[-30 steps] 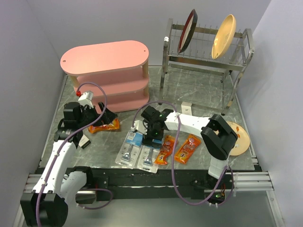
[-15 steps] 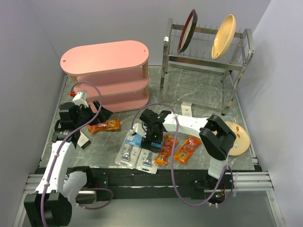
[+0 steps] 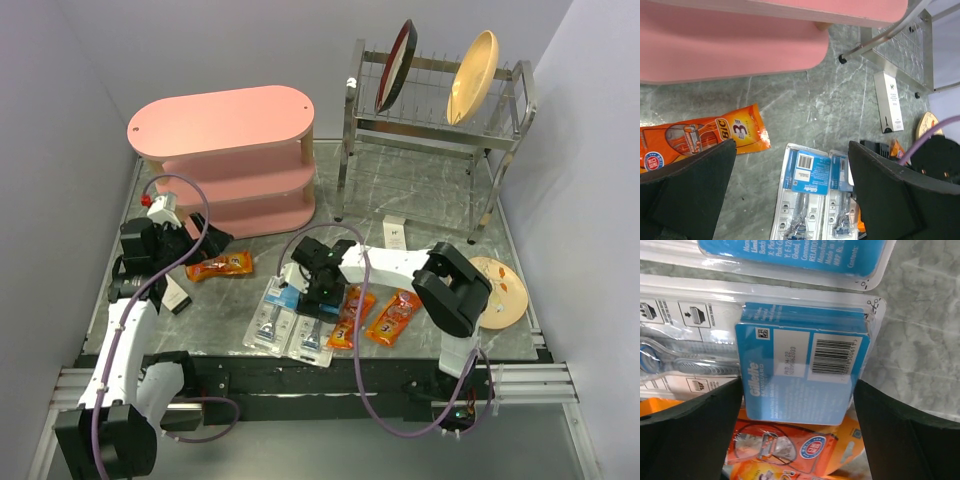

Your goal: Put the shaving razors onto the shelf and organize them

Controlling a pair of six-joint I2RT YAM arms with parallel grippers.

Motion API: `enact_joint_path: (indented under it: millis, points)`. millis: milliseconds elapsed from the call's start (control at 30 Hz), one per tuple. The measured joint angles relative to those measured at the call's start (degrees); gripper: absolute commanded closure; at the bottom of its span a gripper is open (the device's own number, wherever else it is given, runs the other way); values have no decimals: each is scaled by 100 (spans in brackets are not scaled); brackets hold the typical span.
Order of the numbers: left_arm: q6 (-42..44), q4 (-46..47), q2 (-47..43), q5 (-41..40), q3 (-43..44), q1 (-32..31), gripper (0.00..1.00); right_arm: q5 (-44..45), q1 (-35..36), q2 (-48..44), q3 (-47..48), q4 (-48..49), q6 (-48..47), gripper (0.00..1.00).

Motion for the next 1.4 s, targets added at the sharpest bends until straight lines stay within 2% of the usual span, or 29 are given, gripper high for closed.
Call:
enact_joint_path:
  millis: [100,200,333,433,733,1000,1133,1233,1333,1400]
  points:
    - [4,-7,-13,-2,0,57,1,144,50,-103,-122,162,61,32]
    - [9,-11,-63,-2,0,92,1,188,57,-271,-249,260,44,39]
    - [2,61,-98,2,-33,103,1,356,59,-584,-271,304,-297,46]
    - [-17,142,-92,7,-90,107,1,498,59,-942,-175,326,-702,47]
    - [-120,352,-116,76,-155,142,1,551,-188,-778,933,564,-1700,46]
    - [-164,17,-704,247,-332,144,0,579,-704,907,2645,890,-2184,44]
    - [-214,-129,-857,372,-448,138,1,553,-782,1515,3377,647,-2262,43]
    - [-413,-136,-745,411,-527,138,1,570,-761,1810,3871,520,-2330,39]
    - [-688,-125,-640,452,-695,138,1,595,-697,1928,4046,507,-2369,32]
    - [-835,-140,-614,479,-793,138,1,664,-645,1945,4054,529,-2369,23]
